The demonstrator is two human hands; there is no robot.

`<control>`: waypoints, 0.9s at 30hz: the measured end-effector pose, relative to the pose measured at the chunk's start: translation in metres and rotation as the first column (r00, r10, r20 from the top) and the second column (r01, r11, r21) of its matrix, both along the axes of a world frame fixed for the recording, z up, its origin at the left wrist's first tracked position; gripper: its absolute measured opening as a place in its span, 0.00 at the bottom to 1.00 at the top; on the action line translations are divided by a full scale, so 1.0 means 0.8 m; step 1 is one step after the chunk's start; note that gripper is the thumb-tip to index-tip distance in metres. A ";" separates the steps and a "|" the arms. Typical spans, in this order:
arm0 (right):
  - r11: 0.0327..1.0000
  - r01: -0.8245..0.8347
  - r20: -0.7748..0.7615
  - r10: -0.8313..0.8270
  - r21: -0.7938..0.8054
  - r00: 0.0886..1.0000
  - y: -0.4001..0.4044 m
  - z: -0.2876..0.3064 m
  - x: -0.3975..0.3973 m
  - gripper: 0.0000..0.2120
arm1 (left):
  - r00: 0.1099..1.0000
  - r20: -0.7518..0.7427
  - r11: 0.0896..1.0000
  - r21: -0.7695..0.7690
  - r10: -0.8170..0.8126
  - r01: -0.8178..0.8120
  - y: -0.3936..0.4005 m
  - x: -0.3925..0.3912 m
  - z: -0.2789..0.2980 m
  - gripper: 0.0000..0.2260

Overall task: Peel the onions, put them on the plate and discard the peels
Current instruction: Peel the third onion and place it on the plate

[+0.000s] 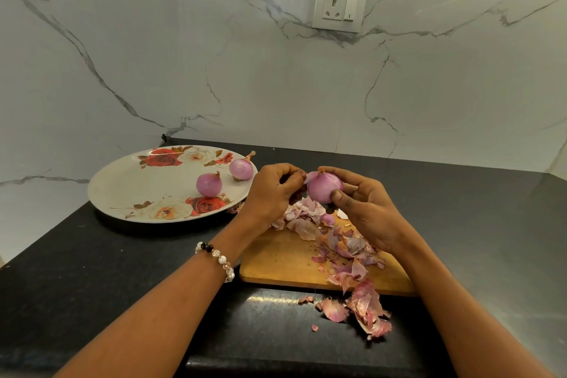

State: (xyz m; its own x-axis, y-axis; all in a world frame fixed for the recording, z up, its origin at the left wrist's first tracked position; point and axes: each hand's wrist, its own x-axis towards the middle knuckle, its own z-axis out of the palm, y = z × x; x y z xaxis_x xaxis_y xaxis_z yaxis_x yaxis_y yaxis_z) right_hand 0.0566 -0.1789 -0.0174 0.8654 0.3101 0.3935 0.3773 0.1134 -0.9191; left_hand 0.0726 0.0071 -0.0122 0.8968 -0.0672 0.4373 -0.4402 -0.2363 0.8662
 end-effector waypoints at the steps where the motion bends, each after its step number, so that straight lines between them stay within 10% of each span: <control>1: 1.000 -0.001 -0.012 0.001 0.000 1.000 0.000 0.000 0.000 0.18 | 1.000 -0.023 1.000 -0.017 -0.010 0.010 0.000 -0.001 0.001 0.07; 12: 0.994 0.045 -0.012 -0.046 -0.100 0.999 -0.016 0.001 0.009 0.23 | 0.980 -0.184 0.995 -0.084 -0.074 0.059 0.003 -0.013 0.015 0.11; 17: 0.965 0.202 0.012 -0.203 -0.169 0.979 -0.021 0.001 0.010 0.19 | 0.952 -0.259 0.897 -0.440 -0.165 0.036 0.019 -0.013 0.028 0.10; 27: 0.990 0.143 -0.025 -0.142 0.011 0.989 -0.018 0.005 0.010 0.18 | 0.995 0.000 0.971 0.220 0.095 -0.093 0.007 -0.005 0.005 0.14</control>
State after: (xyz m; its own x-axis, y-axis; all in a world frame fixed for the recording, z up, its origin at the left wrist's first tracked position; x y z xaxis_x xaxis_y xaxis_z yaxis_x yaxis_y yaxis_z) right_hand 0.0642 -0.1933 -0.0134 0.9098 0.1781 0.3750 0.3681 0.0717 -0.9270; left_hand 0.0684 0.0128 -0.0081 0.9083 -0.0755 0.4115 -0.3977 -0.4611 0.7932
